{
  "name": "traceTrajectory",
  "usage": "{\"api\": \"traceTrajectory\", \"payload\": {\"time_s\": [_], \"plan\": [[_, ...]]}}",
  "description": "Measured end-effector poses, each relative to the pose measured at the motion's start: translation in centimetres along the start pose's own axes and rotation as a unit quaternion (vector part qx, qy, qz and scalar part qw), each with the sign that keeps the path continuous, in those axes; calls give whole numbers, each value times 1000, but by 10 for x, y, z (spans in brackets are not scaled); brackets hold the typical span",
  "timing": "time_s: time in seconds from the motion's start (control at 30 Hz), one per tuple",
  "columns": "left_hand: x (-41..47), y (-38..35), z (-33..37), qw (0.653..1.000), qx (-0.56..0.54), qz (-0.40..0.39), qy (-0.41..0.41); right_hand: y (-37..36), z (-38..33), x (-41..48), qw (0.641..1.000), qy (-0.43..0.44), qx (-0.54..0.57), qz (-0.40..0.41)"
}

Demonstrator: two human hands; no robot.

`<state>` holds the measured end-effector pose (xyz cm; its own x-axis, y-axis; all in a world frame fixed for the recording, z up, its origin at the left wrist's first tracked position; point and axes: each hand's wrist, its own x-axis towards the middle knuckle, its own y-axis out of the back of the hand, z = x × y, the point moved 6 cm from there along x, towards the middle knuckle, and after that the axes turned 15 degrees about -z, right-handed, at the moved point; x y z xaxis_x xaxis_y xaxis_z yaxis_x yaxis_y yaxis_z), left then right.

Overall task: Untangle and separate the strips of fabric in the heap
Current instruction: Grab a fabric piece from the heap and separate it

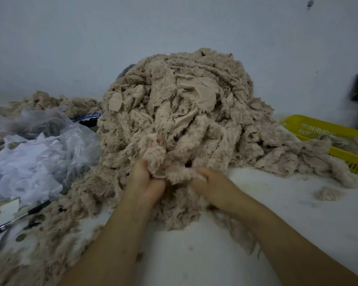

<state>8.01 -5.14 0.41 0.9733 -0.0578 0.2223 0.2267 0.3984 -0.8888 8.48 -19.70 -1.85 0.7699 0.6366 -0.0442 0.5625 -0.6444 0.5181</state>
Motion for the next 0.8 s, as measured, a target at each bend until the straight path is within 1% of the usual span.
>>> {"api": "traceTrajectory", "payload": {"time_s": [0.03, 0.07, 0.1, 0.13, 0.17, 0.2, 0.23, 0.27, 0.3, 0.33, 0.37, 0.4, 0.43, 0.47, 0.5, 0.53, 0.57, 0.6, 0.63, 0.67, 0.7, 0.73, 0.77, 0.8], "plan": [[1, 0, 0, 1000, 11, 8, 1, 9, 2, -2, 993, -4, 117, 31], [2, 0, -2, 999, 45, 13, 6, 16, 3, -4, 967, 9, 248, 51], [2, -1, -4, 992, 126, 16, 8, 19, 2, -6, 929, 28, 363, 68], [1, 0, -6, 966, 256, 28, 7, 21, 0, -8, 893, 49, 441, 79], [-1, -1, -9, 919, 393, 38, 5, 21, -3, -7, 874, 70, 475, 72], [-3, -3, -13, 864, 502, 38, -6, 17, -8, -7, 872, 88, 479, 47], [-5, -8, -19, 816, 578, 22, -18, 11, -10, -5, 885, 98, 456, 19], [-6, -12, -25, 786, 618, -8, -27, 4, -13, -4, 902, 93, 421, -2], [-7, -15, -32, 781, 623, -41, -22, 1, -14, -2, 921, 91, 379, -5], [-7, -15, -36, 797, 602, -55, 3, 1, -16, -2, 934, 93, 345, 0], [-7, -14, -39, 824, 562, -53, 43, 5, -14, -1, 940, 99, 326, 12], [-7, -11, -43, 857, 506, -46, 90, 10, -13, -3, 940, 96, 326, 27], [-7, -9, -46, 879, 458, -45, 127, 13, -9, -3, 939, 92, 330, 34], [-6, -8, -47, 883, 445, -55, 134, 15, -5, -5, 946, 71, 314, 46], [-6, -10, -47, 868, 476, -72, 122, 18, 2, -4, 961, 42, 263, 70], [-5, -13, -43, 832, 539, -90, 92, 22, 6, -5, 972, 10, 212, 105], [-6, -17, -37, 785, 610, -100, 41, 27, 8, -7, 973, -5, 179, 146], [-8, -21, -28, 734, 672, -97, -26, 36, 10, -8, 960, 6, 201, 195], [-8, -23, -19, 693, 713, -79, -76, 50, 12, -14, 924, 54, 283, 251], [-8, -20, -11, 666, 738, -50, -96, 65, 14, -21, 861, 116, 398, 295], [-6, -16, -5, 653, 752, -16, -88, 79, 15, -28, 781, 178, 507, 319], [-3, -9, -1, 643, 764, 15, -55, 88, 19, -31, 708, 219, 588, 323], [0, -2, -1, 628, 777, 40, -6, 91, 25, -33, 667, 226, 630, 327], [2, 5, -2, 609, 790, 61, 41, 87, 31, -33, 662, 201, 643, 328]]}}
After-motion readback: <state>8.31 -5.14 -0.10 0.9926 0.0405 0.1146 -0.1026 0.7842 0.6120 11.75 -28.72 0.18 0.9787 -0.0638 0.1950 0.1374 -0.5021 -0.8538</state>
